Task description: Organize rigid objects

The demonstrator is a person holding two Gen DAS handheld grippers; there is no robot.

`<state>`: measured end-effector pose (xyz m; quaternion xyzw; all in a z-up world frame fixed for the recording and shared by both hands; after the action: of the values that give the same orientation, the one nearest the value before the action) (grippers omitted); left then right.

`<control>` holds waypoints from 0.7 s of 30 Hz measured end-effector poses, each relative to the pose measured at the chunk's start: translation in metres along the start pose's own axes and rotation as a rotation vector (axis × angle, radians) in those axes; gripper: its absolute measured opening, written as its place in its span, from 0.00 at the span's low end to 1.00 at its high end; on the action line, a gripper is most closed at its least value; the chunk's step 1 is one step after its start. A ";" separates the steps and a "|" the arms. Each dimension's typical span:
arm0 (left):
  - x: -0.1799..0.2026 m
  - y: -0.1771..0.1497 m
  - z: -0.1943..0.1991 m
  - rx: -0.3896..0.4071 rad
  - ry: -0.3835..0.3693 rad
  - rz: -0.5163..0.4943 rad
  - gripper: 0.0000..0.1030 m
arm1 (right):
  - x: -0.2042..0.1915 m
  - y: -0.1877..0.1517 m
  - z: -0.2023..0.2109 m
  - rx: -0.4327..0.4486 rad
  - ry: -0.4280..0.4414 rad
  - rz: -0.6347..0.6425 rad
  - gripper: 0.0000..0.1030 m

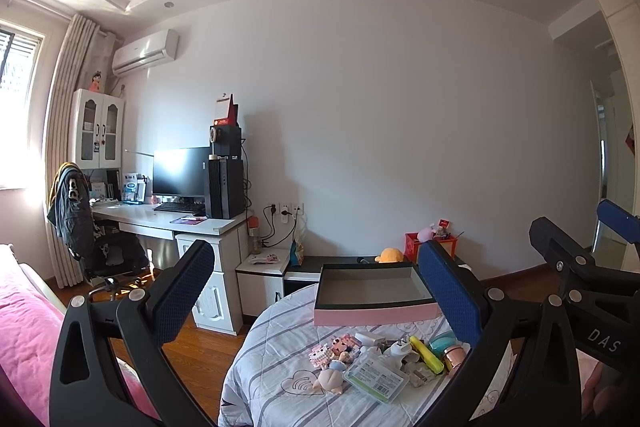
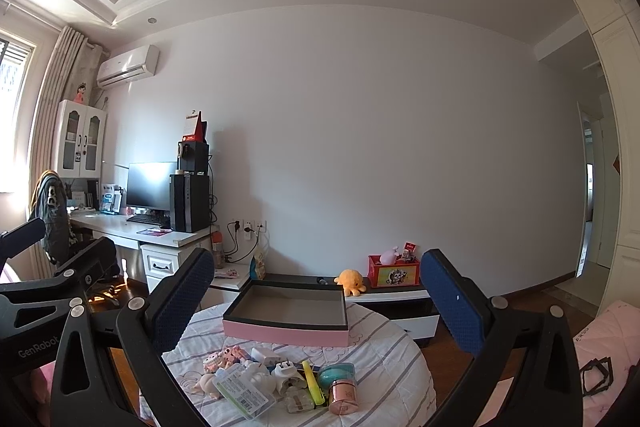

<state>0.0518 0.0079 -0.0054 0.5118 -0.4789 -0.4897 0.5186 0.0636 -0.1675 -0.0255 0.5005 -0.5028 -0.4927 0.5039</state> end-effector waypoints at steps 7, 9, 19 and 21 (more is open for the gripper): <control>0.000 -0.001 -0.002 -0.019 0.002 -0.007 1.00 | -0.001 -0.003 -0.003 -0.018 -0.004 -0.001 1.00; 0.001 -0.002 -0.002 -0.023 0.001 -0.007 1.00 | 0.000 -0.005 -0.005 -0.023 -0.005 -0.003 1.00; 0.002 -0.004 -0.005 -0.034 -0.002 -0.009 1.00 | 0.001 -0.007 -0.006 -0.029 -0.007 -0.004 1.00; 0.002 -0.004 -0.005 -0.033 -0.001 -0.010 1.00 | 0.001 -0.007 -0.006 -0.030 -0.008 -0.003 1.00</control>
<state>0.0573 0.0058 -0.0094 0.5050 -0.4685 -0.5005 0.5244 0.0698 -0.1686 -0.0325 0.4917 -0.4968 -0.5027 0.5087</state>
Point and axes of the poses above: each gripper's, at about its wrist camera, not at the fingertips, and z roughly against the way its jaws point, x to its right, y to its top, the point moved 5 cm from there along -z, roughly the way its jaws point, and after that the axes turned 2 degrees about y, right-handed, at the moved point
